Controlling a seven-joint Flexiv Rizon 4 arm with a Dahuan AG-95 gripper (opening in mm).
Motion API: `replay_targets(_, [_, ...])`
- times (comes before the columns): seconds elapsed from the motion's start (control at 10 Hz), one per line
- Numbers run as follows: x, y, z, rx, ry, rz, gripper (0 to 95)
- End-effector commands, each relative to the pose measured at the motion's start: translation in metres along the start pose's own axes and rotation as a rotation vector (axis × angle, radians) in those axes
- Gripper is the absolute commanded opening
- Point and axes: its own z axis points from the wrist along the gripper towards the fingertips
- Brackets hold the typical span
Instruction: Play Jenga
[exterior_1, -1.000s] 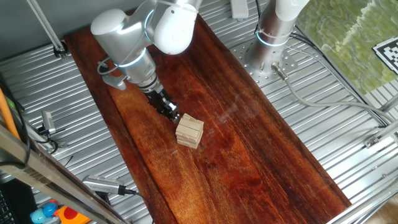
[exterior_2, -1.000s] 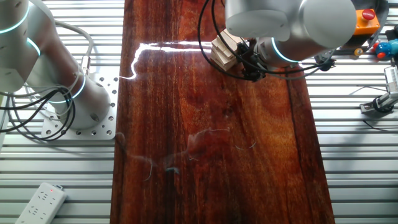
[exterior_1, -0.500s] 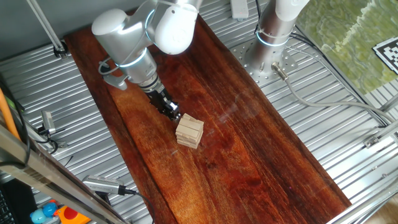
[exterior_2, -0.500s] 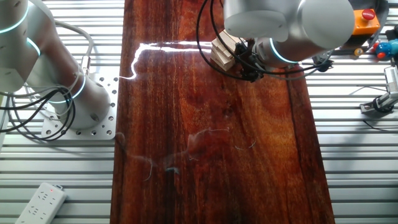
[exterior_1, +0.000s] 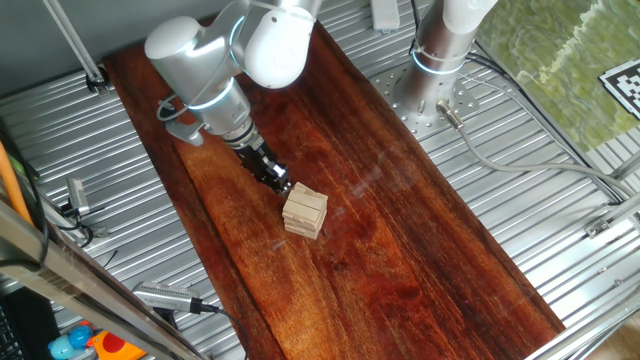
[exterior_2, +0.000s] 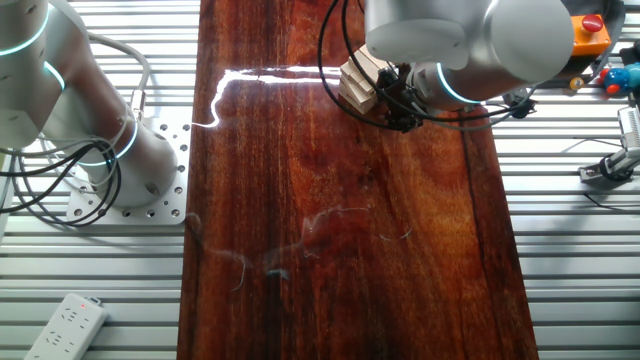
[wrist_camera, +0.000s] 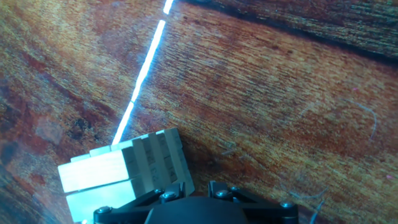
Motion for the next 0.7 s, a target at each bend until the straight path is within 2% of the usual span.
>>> replay_targets(0.1, [0.0002,0.0001,0.0001,-0.005,0.001,-0.003,19.0])
replay_targets(0.7, [0.0066,0.0025,0.0027,-0.008,0.012,-0.011,19.0])
